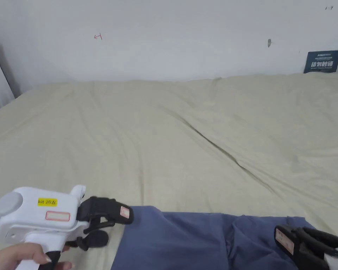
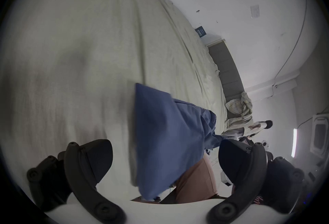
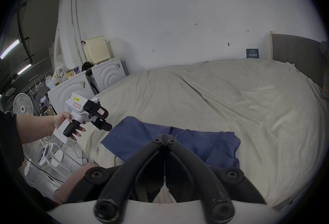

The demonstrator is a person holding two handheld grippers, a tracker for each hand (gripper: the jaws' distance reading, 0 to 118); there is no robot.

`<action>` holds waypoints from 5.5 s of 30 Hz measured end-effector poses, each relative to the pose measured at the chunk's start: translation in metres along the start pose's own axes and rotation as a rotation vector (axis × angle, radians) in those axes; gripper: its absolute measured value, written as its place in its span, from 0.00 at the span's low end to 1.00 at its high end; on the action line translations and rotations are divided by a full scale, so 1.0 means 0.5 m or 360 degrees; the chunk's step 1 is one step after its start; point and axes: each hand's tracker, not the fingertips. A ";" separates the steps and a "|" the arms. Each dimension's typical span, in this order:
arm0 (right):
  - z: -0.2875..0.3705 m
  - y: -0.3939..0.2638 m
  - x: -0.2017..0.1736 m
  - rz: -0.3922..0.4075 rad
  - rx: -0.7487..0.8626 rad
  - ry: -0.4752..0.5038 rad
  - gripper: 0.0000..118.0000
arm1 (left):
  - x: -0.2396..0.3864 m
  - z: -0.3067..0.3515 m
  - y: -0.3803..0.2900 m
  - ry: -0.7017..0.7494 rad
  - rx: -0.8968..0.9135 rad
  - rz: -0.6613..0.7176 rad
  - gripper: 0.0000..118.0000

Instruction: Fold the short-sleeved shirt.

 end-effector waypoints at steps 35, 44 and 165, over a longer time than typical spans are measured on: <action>0.019 0.010 0.016 0.0034 0.0085 0.0100 0.00 | 0.323 -0.014 -0.056 0.0774 0.0042 -0.0476 0.10; 0.112 0.003 0.084 0.0019 0.0184 -0.0128 0.00 | 0.447 -0.376 -0.100 0.0329 -0.0383 -0.0485 0.43; -0.218 -0.046 0.139 -0.0031 -0.0768 -0.0215 0.00 | 0.133 -0.310 -0.050 -0.0331 -0.0399 0.0016 0.86</action>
